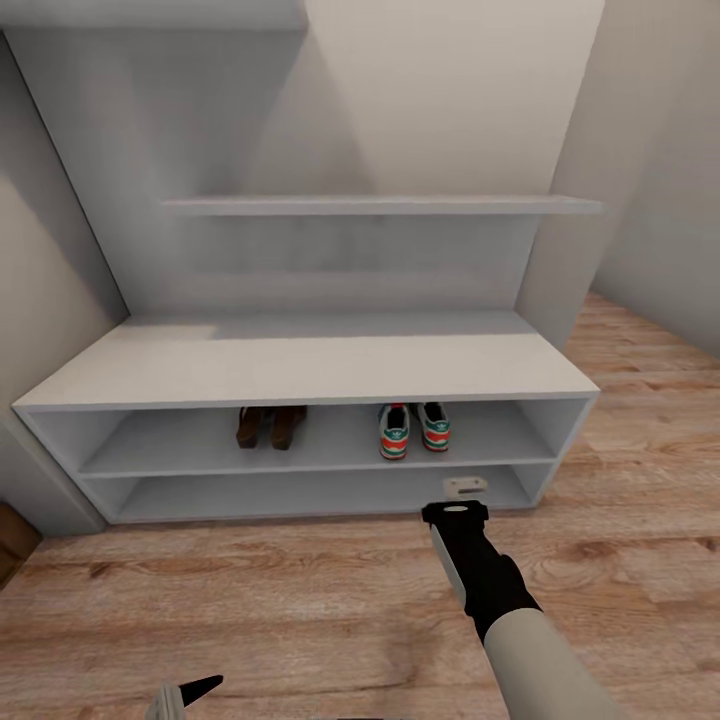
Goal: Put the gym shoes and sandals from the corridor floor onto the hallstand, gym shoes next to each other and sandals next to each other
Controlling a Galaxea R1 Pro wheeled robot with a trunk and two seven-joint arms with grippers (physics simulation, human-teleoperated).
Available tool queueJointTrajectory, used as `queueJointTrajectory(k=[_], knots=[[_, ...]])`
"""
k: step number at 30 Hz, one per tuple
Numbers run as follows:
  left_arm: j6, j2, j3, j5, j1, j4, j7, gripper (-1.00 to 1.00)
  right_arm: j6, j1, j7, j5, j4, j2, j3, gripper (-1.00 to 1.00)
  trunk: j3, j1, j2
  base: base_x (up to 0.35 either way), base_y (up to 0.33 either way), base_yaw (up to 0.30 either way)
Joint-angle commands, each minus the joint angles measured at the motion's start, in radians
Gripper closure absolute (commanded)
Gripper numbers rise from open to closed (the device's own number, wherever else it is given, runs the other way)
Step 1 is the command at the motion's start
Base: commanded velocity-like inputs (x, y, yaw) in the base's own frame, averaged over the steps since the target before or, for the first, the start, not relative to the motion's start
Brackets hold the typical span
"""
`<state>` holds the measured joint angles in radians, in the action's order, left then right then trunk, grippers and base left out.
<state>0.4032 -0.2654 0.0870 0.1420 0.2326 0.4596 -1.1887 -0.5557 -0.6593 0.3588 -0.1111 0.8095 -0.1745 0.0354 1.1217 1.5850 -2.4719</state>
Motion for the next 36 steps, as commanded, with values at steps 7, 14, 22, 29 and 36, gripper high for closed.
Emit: queueJointTrajectory(k=[7, 14, 22, 29, 36], knots=[[0.004, -0.001, 0.002, 0.001, 0.001, -0.001, 0.000, -1.00, -0.008, -0.001, -0.001, -0.010, -0.031, 0.000, 0.003, -1.00, -0.021, -0.027, 0.049, 0.000, 0.000, 0.000], [0.004, -0.002, 0.002, 0.001, 0.001, -0.001, 0.002, -1.00, 0.014, 0.000, -0.007, -0.008, -0.111, 0.000, 0.003, -1.00, -0.043, -0.054, 0.098, 0.000, 0.000, 0.000], [0.003, -0.006, 0.004, 0.001, 0.001, -0.002, 0.003, -1.00, 0.114, 0.000, -0.015, -0.007, -0.218, 0.000, 0.002, -1.00, -0.068, -0.085, 0.154, 0.000, 0.000, 0.000], [0.002, -0.013, 0.005, 0.001, 0.001, -0.002, 0.004, -1.00, 0.220, 0.000, -0.015, -0.007, -0.337, 0.000, 0.003, -1.00, -0.090, -0.111, 0.203, 0.000, 0.000, 0.000], [0.003, -0.022, 0.006, 0.001, 0.001, -0.010, 0.007, -1.00, 0.290, 0.000, -0.015, -0.007, -0.434, 0.000, 0.003, -1.00, -0.112, -0.138, 0.252, 0.000, 0.000, 0.000]])
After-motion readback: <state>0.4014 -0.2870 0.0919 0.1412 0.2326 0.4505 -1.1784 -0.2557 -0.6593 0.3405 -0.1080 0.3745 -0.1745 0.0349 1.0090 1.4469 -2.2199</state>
